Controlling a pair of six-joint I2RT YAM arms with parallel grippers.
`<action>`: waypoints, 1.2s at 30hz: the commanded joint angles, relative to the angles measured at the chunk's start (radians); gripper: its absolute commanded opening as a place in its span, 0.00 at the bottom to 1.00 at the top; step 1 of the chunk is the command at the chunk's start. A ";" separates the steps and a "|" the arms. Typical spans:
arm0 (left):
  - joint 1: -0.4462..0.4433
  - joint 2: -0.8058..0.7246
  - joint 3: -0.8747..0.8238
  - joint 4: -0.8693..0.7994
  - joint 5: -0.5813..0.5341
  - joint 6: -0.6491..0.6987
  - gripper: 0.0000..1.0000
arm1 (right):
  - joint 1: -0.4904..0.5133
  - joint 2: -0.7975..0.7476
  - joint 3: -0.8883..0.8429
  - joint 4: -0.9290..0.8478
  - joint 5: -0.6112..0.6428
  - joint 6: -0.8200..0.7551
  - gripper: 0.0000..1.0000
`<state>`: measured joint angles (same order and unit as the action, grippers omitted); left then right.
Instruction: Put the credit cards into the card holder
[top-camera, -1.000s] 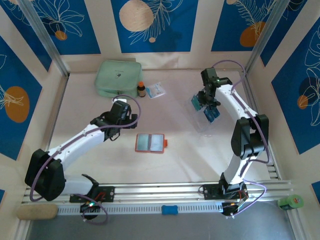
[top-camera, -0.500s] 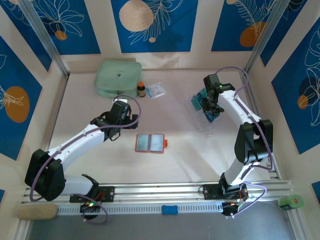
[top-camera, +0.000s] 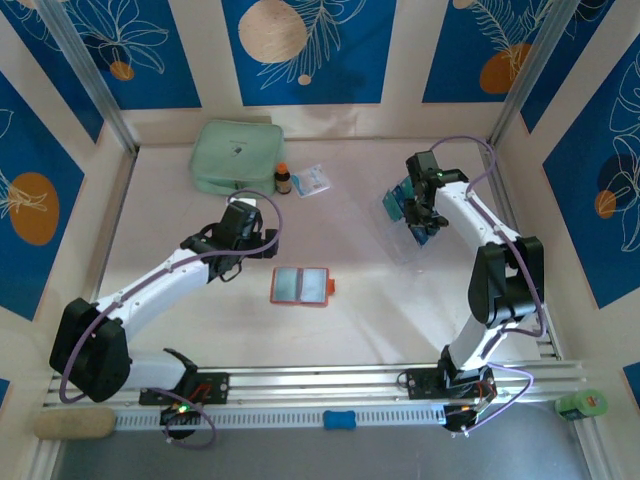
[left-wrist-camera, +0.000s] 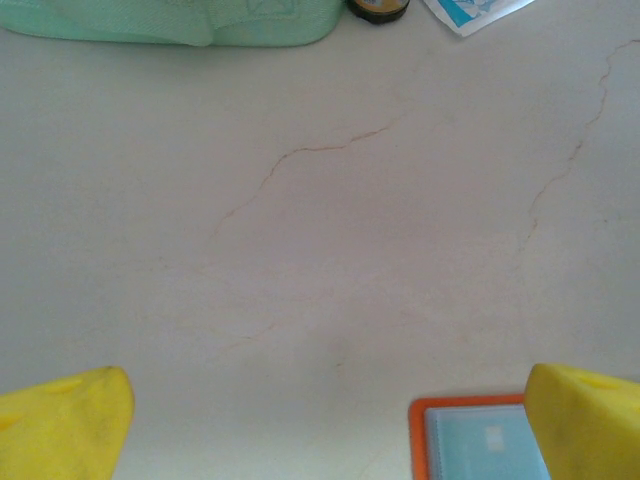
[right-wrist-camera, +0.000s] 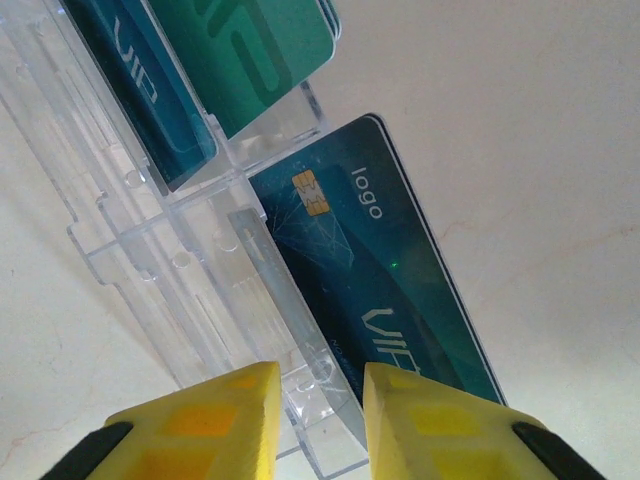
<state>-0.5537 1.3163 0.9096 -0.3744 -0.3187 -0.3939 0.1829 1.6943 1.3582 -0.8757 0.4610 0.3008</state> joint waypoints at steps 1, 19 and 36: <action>0.009 -0.027 -0.011 0.020 0.012 -0.008 1.00 | -0.003 0.012 -0.014 0.003 -0.001 -0.010 0.26; 0.009 -0.032 -0.014 0.025 0.010 -0.009 1.00 | 0.003 0.001 -0.032 0.019 -0.050 -0.027 0.21; 0.009 -0.034 -0.018 0.032 0.006 -0.010 1.00 | 0.010 0.001 -0.038 0.021 -0.063 -0.024 0.22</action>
<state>-0.5537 1.3033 0.9047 -0.3553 -0.3172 -0.3943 0.1829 1.6985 1.3460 -0.8379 0.4488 0.2760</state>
